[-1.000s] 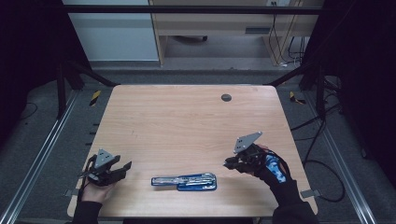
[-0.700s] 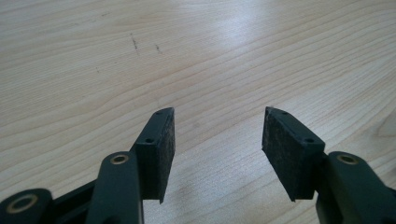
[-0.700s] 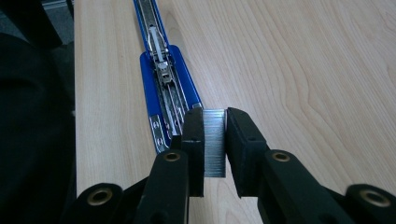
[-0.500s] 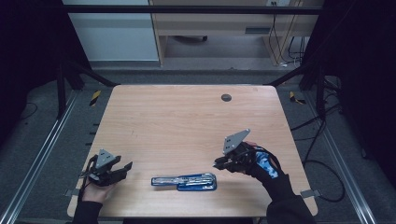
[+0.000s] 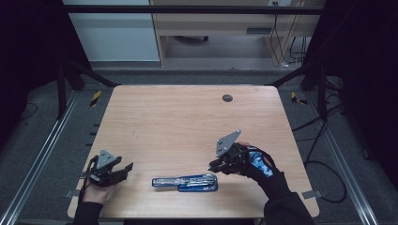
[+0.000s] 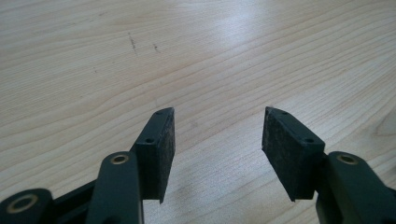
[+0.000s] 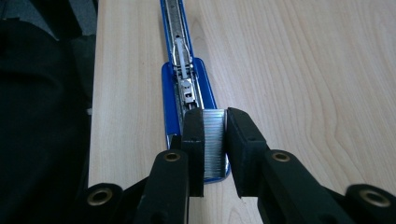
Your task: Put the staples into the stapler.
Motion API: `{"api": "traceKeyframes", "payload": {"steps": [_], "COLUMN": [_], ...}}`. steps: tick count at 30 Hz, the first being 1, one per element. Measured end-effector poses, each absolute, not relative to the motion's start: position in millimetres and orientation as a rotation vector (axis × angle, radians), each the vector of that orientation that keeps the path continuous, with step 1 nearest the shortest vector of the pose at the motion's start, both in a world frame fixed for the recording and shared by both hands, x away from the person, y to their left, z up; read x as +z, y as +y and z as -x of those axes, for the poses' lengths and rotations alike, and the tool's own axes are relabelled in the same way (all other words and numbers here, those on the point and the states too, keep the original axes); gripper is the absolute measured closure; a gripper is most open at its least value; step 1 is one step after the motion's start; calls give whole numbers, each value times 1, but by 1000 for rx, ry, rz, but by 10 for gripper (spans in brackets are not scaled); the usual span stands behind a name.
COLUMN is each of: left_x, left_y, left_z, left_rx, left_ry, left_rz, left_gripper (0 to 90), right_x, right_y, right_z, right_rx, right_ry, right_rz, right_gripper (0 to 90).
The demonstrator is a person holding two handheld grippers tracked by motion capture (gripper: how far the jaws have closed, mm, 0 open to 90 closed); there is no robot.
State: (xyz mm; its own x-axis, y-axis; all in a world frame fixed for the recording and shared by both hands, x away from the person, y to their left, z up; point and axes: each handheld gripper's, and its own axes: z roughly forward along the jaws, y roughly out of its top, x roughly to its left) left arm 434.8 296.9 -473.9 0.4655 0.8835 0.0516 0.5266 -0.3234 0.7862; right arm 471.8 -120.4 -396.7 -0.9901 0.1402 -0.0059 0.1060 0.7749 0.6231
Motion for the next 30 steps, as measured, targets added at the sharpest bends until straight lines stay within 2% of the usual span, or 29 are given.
{"api": "traceKeyframes", "payload": {"steps": [30], "left_x": [-476], "left_y": [296], "left_z": [-436], "left_rx": [633], "left_ry": [1183], "left_rz": [-2007], "left_gripper": [439], "right_x": [-421], "right_y": [-106], "right_z": [-486], "right_rx": [975], "right_ry": [3037], "right_rz": [-63], "right_gripper": [776]}}
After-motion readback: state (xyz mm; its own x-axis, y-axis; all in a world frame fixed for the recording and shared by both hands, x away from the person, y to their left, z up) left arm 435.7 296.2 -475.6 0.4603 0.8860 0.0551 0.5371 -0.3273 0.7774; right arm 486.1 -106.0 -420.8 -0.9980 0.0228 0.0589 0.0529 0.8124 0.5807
